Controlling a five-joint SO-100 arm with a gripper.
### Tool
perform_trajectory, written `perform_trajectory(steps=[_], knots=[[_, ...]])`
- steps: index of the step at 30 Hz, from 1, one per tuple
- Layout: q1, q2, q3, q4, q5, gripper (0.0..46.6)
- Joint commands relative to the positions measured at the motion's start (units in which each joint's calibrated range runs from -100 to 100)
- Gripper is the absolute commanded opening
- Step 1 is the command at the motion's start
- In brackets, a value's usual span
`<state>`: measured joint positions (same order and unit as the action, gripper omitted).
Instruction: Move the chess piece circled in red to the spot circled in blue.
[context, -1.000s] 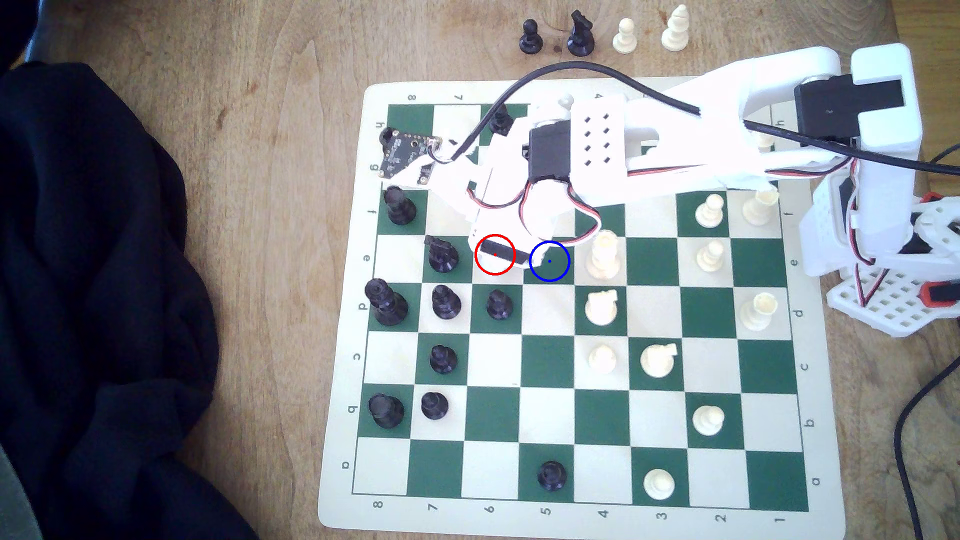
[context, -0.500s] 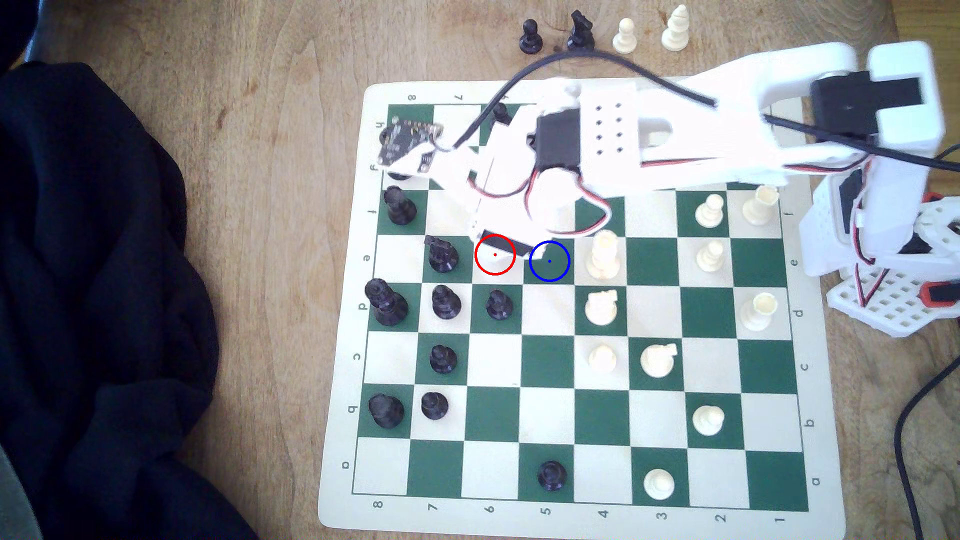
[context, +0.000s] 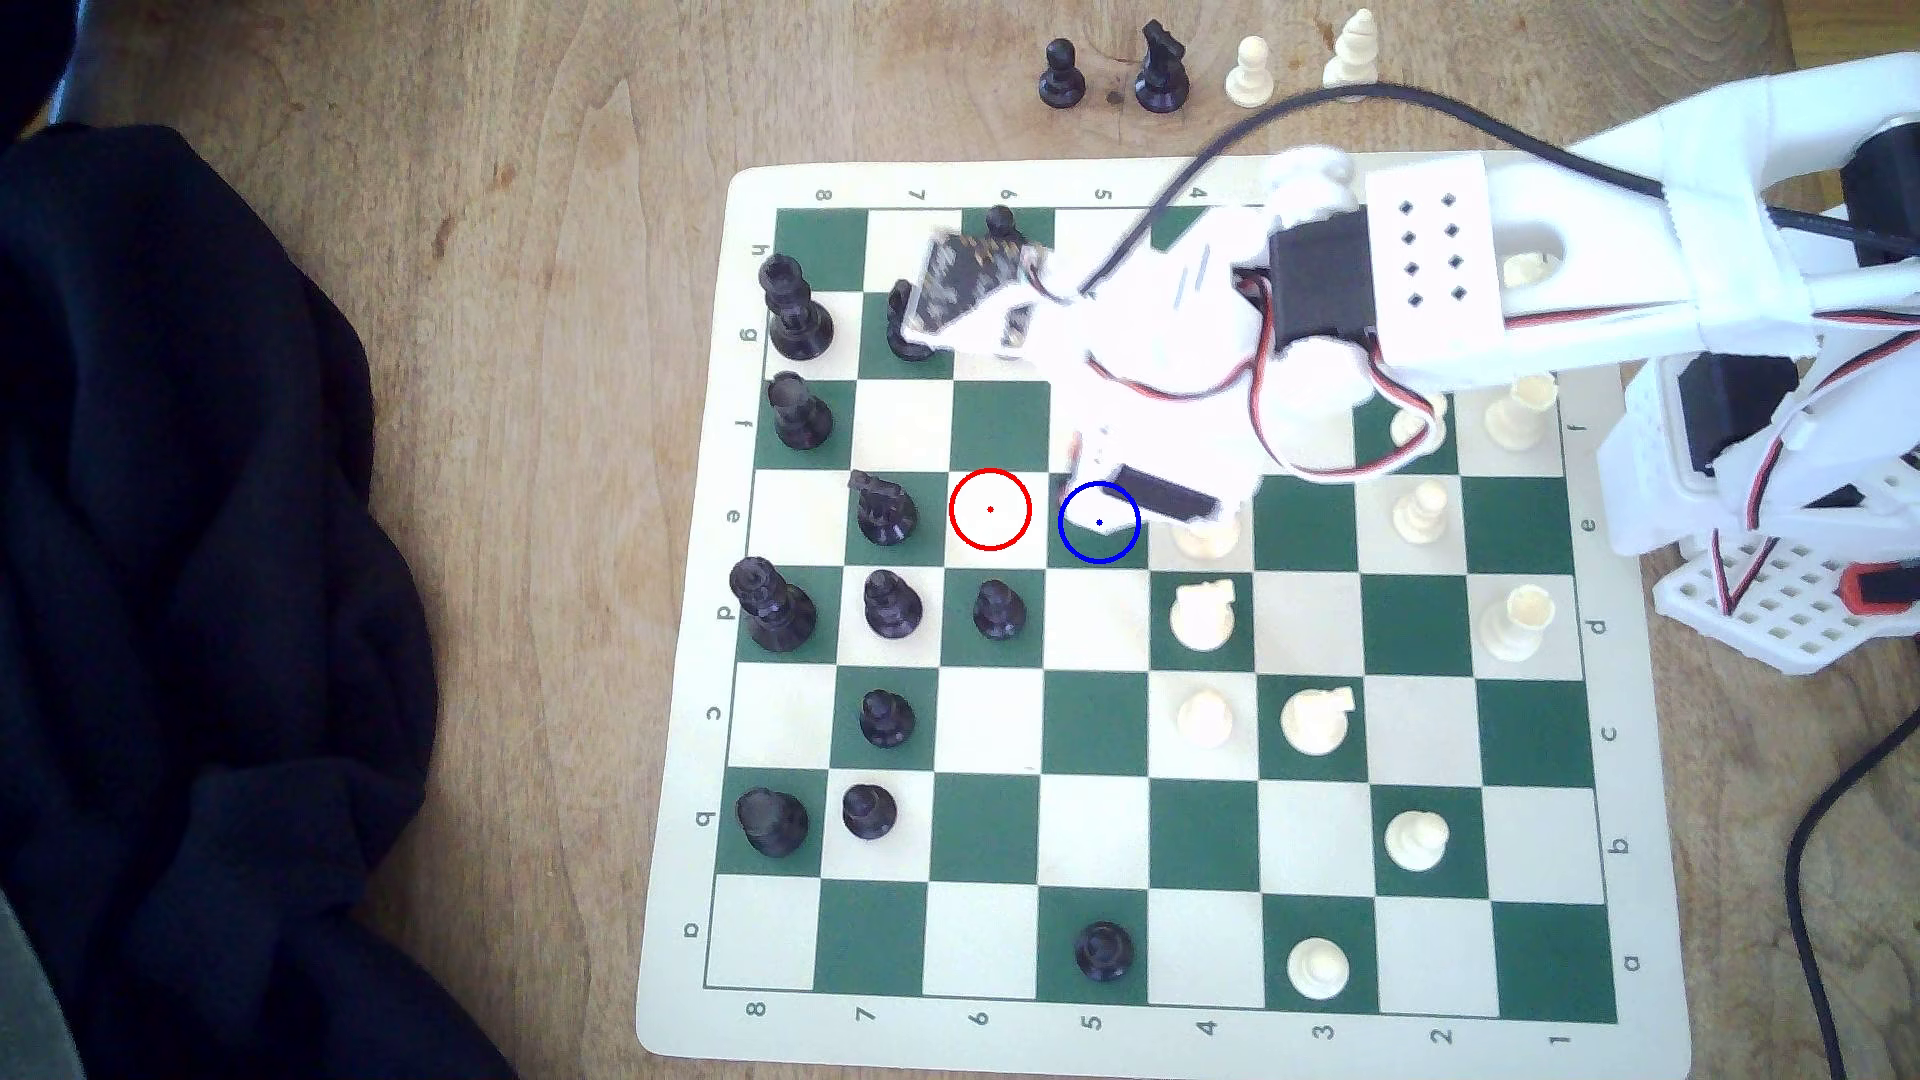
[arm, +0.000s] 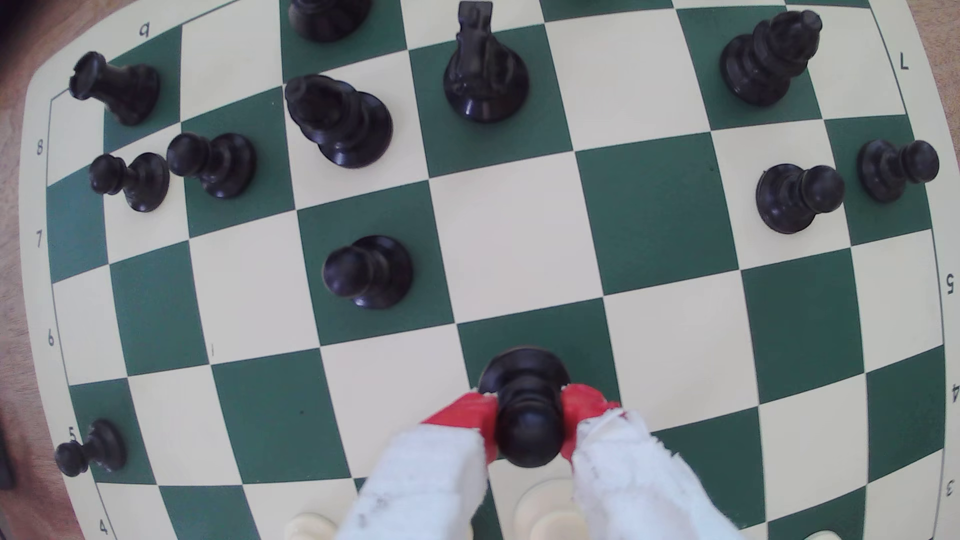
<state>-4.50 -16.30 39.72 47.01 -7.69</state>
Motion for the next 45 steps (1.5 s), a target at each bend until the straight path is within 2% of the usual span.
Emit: perform_trajectory(steps=[1, 16, 28, 33, 34, 35, 36, 39, 45], knots=[[-1.72, -4.08, 1.89, -3.36, 0.05, 2.6], [0.94, 4.07, 0.08, -5.49, 1.56, 2.7], [1.02, 7.72, -3.36, -5.41, 1.51, 3.6], [1.25, 7.38, -3.82, -4.83, 1.61, 8.3], [1.25, 7.13, -3.82, -4.67, 1.61, 10.3], [1.49, 6.53, -3.82, -4.51, 1.42, 15.7], [1.64, 6.19, -3.82, -4.51, 1.37, 17.1], [2.58, 3.9, -4.36, -3.69, 1.22, 19.7], [3.52, -2.72, -9.17, 5.65, 1.17, 21.1]])
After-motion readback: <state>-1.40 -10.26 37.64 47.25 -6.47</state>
